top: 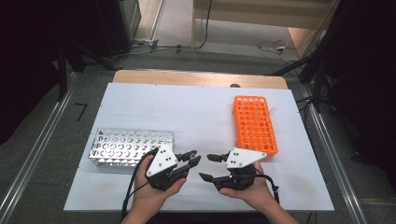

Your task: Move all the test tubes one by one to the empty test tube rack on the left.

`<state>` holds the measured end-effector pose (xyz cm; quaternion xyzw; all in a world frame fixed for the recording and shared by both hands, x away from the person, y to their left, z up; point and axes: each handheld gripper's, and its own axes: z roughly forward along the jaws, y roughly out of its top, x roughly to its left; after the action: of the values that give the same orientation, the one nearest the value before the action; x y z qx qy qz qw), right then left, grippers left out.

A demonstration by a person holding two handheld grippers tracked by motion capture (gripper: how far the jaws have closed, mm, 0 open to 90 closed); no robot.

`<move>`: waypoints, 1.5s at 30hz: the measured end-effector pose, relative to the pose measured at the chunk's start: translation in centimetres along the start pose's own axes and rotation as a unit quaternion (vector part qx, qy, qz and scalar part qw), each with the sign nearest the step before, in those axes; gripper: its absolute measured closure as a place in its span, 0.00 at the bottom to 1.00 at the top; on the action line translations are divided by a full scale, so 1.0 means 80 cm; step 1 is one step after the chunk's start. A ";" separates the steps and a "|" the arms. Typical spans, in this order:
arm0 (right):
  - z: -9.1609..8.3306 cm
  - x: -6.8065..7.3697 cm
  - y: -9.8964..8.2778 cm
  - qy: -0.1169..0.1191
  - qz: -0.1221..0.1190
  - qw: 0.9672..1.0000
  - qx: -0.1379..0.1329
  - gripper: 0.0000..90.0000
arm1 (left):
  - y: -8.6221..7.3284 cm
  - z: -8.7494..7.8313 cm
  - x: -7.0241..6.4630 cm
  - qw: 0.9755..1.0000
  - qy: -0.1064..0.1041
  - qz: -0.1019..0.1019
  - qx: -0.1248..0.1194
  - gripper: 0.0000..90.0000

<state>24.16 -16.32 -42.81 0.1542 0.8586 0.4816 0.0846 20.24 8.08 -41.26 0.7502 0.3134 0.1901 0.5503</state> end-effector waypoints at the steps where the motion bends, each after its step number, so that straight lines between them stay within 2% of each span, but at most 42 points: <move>1: -0.004 -0.004 0.000 -0.002 0.006 1.000 -0.006 0.30 | 0.000 0.000 0.000 1.000 0.000 0.000 0.000 0.85; 4: -0.019 -0.016 -0.003 -0.008 0.028 0.999 -0.021 0.18 | 0.007 -0.004 0.009 1.000 0.012 -0.002 -0.005 0.85; 5: -0.019 -0.016 -0.003 -0.008 0.028 0.999 -0.021 0.18 | 0.009 -0.005 0.013 1.000 0.015 -0.002 -0.007 0.85; 6: -0.027 -0.022 -0.005 -0.014 0.035 0.999 -0.024 0.11 | 0.011 -0.006 0.016 1.000 0.020 -0.002 -0.008 0.85; 7: -0.027 -0.022 -0.005 -0.014 0.035 0.999 -0.024 0.11 | 0.013 -0.007 0.019 1.000 0.024 -0.003 -0.009 0.85; 8: -0.036 -0.028 -0.008 -0.020 0.042 0.999 -0.026 0.05 | 0.015 -0.009 0.023 1.000 0.028 -0.004 -0.011 0.85; 9: -0.036 -0.028 -0.008 -0.020 0.042 0.999 -0.026 0.05 | 0.018 -0.010 0.026 0.999 0.034 -0.007 -0.015 0.85; 10: -0.040 -0.032 -0.010 -0.024 0.047 0.998 -0.028 0.01 | 0.020 -0.012 0.031 0.999 0.038 -0.009 -0.020 0.85; 14: -0.057 -0.043 -0.020 -0.040 0.064 0.996 -0.037 0.00 | 0.030 -0.017 0.047 0.998 0.052 -0.010 -0.026 0.85; 18: -0.079 -0.057 -0.032 -0.065 0.073 0.994 -0.039 0.00 | 0.035 -0.020 0.065 0.997 0.065 -0.011 -0.028 0.85; 19: -0.079 -0.057 -0.032 -0.065 0.073 0.994 -0.039 0.00 | 0.035 -0.020 0.070 0.997 0.070 -0.012 -0.029 0.85; 22: -0.094 -0.068 -0.041 -0.076 0.088 0.992 -0.048 0.00 | 0.035 -0.018 0.084 0.996 0.079 -0.017 -0.027 0.85; 23: -0.104 -0.075 -0.046 -0.086 0.093 0.991 -0.051 0.00 | 0.035 -0.018 0.088 0.996 0.081 -0.019 -0.026 0.85; 28: -0.122 -0.087 -0.058 -0.106 0.098 0.988 -0.052 0.00 | 0.031 -0.016 0.109 0.994 0.098 -0.033 -0.020 0.85; 32: -0.138 -0.097 -0.074 -0.120 0.118 0.984 -0.059 0.00 | 0.027 -0.013 0.119 0.994 0.103 -0.040 -0.018 0.85; 36: -0.144 -0.103 -0.083 -0.132 0.129 0.981 -0.058 0.00 | 0.022 -0.007 0.126 0.993 0.111 -0.042 -0.016 0.85; 45: -0.143 -0.102 -0.083 -0.133 0.124 0.982 -0.056 0.00 | 0.009 0.003 0.135 0.991 0.119 -0.054 -0.007 0.85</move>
<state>27.26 -31.54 -42.53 0.3174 0.7855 0.5109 0.1460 28.50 15.08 -41.31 0.7003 0.4154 0.2502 0.5238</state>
